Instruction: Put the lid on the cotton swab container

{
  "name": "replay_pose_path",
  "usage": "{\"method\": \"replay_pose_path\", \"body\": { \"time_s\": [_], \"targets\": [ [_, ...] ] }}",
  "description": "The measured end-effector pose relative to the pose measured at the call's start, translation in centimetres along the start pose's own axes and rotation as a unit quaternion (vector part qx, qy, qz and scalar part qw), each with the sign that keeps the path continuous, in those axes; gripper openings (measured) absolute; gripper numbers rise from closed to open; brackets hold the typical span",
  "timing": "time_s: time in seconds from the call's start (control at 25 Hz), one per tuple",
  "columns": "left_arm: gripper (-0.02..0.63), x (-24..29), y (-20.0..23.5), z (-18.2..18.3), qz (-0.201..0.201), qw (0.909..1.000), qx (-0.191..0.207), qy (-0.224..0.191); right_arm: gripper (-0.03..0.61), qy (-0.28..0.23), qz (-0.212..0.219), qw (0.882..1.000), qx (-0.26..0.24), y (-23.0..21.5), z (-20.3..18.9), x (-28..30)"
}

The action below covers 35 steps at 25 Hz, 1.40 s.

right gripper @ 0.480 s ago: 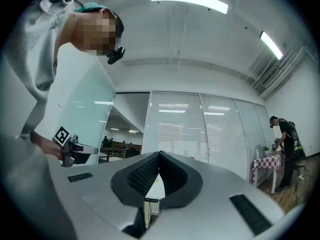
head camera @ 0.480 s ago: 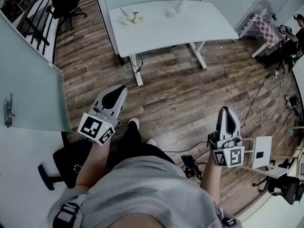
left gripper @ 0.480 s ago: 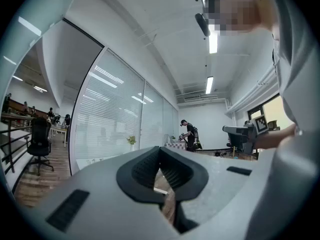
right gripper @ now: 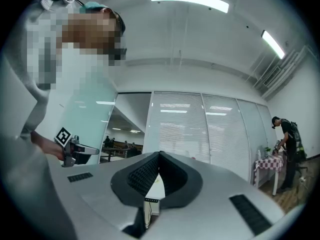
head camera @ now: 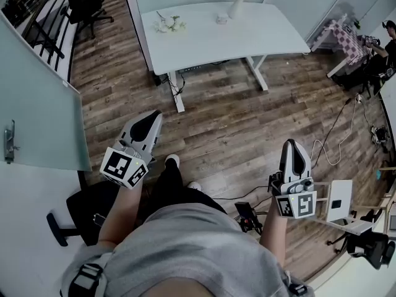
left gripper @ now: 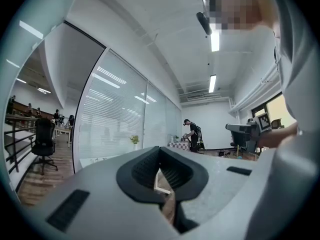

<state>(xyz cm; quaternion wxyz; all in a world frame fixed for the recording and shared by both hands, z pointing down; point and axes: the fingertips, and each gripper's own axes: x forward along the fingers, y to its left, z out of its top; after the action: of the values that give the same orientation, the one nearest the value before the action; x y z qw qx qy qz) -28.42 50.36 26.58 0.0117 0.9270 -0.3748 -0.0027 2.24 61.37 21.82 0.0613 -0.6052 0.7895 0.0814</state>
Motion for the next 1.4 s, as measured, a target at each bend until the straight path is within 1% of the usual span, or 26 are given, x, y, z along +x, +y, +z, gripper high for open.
{"method": "replay_pose_path", "body": {
  "time_s": [0.2,0.36,0.68,1.0,1.24,1.4],
  "targets": [
    [0.008,0.3,0.1,0.0,0.003,1.0,0.002,0.001,0.025,-0.003,0.003,1.0,0.003,-0.2,0.0,0.3],
    [0.008,1.0,0.5,0.1,0.007,1.0,0.005,0.0,0.025,-0.007,-0.004,1.0,0.024,-1.4,-0.2,0.7],
    [0.008,2.6,2.5,0.7,0.02,0.9996,0.018,0.002,0.026,0.003,-0.012,0.999,0.049,-3.0,-0.7,3.0],
    [0.008,7.0,6.6,0.6,0.02,0.9996,0.022,0.001,0.026,0.006,-0.025,0.999,0.048,-4.8,-1.4,7.5],
    [0.008,11.4,10.1,-0.2,0.007,0.9998,0.014,0.009,0.026,0.011,-0.03,0.998,0.045,-6.1,-2.1,11.9],
    [0.008,14.8,12.4,0.2,-0.002,0.9998,0.017,0.008,0.026,0.012,-0.038,0.998,0.049,-7.4,-2.8,14.9]
  ]
}}
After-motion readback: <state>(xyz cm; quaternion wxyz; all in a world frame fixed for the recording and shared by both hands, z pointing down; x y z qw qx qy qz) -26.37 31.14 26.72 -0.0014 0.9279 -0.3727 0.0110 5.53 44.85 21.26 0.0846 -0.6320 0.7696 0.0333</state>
